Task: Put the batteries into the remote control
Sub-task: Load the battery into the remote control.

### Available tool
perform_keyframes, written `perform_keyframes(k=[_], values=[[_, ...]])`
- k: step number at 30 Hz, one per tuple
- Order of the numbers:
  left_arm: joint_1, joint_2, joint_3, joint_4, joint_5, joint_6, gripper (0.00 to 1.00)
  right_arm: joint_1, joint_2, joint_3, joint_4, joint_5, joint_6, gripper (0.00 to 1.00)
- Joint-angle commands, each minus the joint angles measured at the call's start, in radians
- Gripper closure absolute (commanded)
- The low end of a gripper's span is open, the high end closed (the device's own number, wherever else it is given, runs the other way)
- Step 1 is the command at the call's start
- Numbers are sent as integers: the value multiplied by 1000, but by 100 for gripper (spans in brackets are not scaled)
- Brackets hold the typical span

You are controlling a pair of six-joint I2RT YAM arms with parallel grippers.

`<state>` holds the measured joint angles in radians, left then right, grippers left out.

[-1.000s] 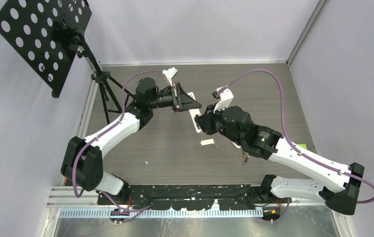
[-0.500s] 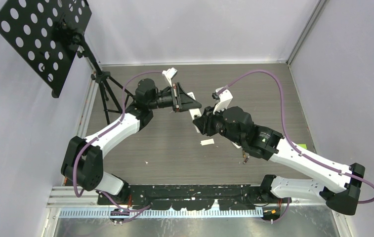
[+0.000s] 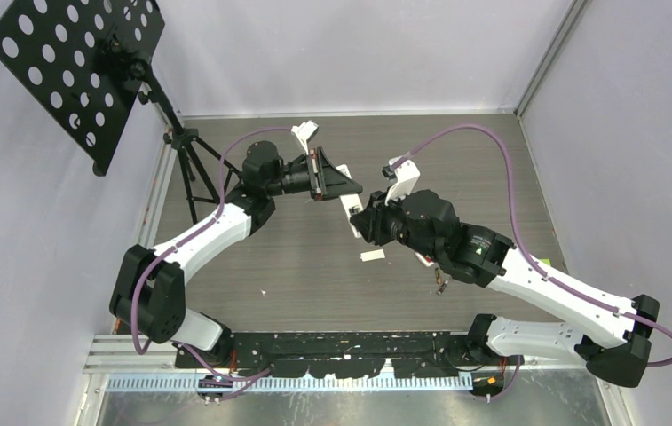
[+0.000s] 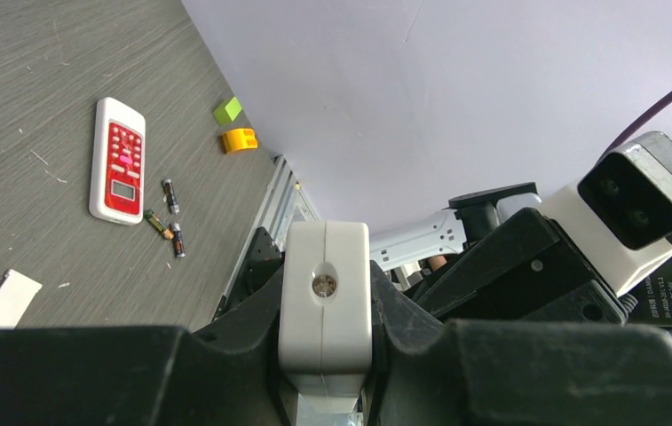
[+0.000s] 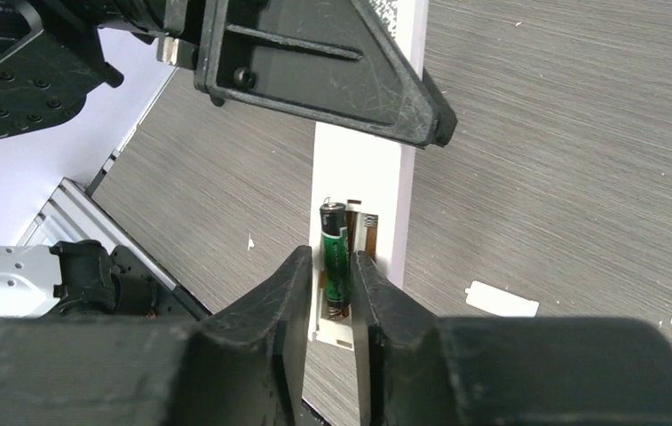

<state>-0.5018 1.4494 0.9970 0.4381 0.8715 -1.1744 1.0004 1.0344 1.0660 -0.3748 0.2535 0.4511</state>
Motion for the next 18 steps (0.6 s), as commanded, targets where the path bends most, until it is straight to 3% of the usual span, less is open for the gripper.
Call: perform_keyframes(k=[1, 6, 12, 18], values=[[5, -18, 12, 70, 23, -11, 100, 4, -6, 38, 1, 15, -4, 68], [6, -18, 15, 70, 21, -11, 100, 4, -17, 39, 27, 16, 11, 66], [6, -22, 17, 70, 19, -15, 100, 3, -5, 38, 41, 24, 42, 74], [6, -33, 14, 71, 16, -16, 100, 4, -9, 35, 44, 53, 65, 74]])
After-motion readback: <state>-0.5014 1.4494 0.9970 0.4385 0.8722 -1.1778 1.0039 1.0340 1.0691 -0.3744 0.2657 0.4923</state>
